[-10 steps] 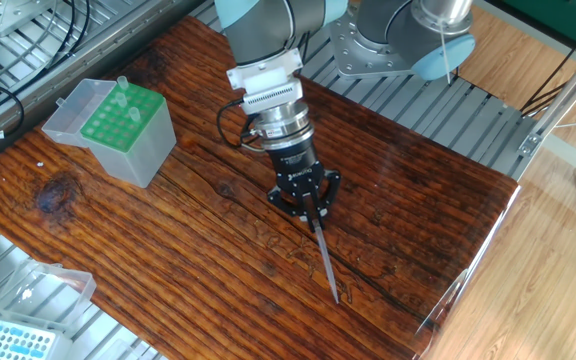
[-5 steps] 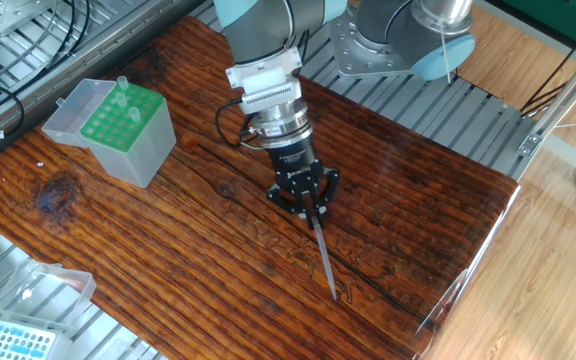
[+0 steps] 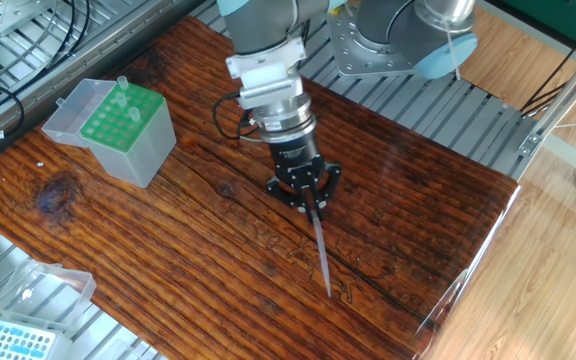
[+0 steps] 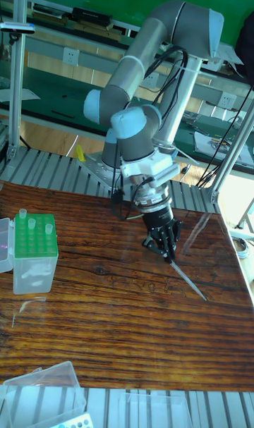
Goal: Insert a large pipette tip into the holder for large pipette tips
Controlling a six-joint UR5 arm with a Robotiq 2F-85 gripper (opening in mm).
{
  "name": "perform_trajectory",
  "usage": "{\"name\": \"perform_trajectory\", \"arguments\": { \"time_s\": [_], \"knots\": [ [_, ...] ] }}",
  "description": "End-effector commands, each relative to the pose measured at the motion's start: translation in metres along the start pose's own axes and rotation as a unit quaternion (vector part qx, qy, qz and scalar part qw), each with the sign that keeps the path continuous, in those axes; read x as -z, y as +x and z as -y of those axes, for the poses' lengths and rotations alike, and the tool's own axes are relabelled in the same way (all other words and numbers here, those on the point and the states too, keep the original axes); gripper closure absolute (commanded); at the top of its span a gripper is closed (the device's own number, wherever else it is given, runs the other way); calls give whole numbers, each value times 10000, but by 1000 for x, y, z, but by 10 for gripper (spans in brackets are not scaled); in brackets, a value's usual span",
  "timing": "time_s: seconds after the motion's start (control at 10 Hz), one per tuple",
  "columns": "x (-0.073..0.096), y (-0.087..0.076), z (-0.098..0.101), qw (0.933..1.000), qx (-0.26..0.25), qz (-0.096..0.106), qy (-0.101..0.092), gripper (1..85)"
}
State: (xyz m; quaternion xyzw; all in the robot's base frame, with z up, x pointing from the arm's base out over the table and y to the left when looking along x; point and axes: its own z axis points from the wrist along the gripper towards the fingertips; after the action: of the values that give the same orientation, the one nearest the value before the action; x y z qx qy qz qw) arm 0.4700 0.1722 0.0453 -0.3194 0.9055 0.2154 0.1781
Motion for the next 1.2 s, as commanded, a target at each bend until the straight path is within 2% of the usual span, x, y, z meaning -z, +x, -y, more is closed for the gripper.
{"name": "perform_trajectory", "arguments": {
  "time_s": [0.0,0.1,0.3,0.4,0.6,0.7,1.0,1.1],
  "knots": [
    [32,-35,-24,9971,-566,-351,379,847],
    [37,-40,-32,9961,-616,-441,453,847],
    [40,-23,-33,9940,-584,-766,511,847],
    [44,-15,-28,9925,-550,-912,599,847],
    [57,7,-13,9869,-437,-1308,835,847],
    [65,16,-6,9846,-346,-1463,891,847],
    [96,40,29,9749,136,-1853,1228,847],
    [104,47,35,9724,203,-1960,1249,847]
  ]
}}
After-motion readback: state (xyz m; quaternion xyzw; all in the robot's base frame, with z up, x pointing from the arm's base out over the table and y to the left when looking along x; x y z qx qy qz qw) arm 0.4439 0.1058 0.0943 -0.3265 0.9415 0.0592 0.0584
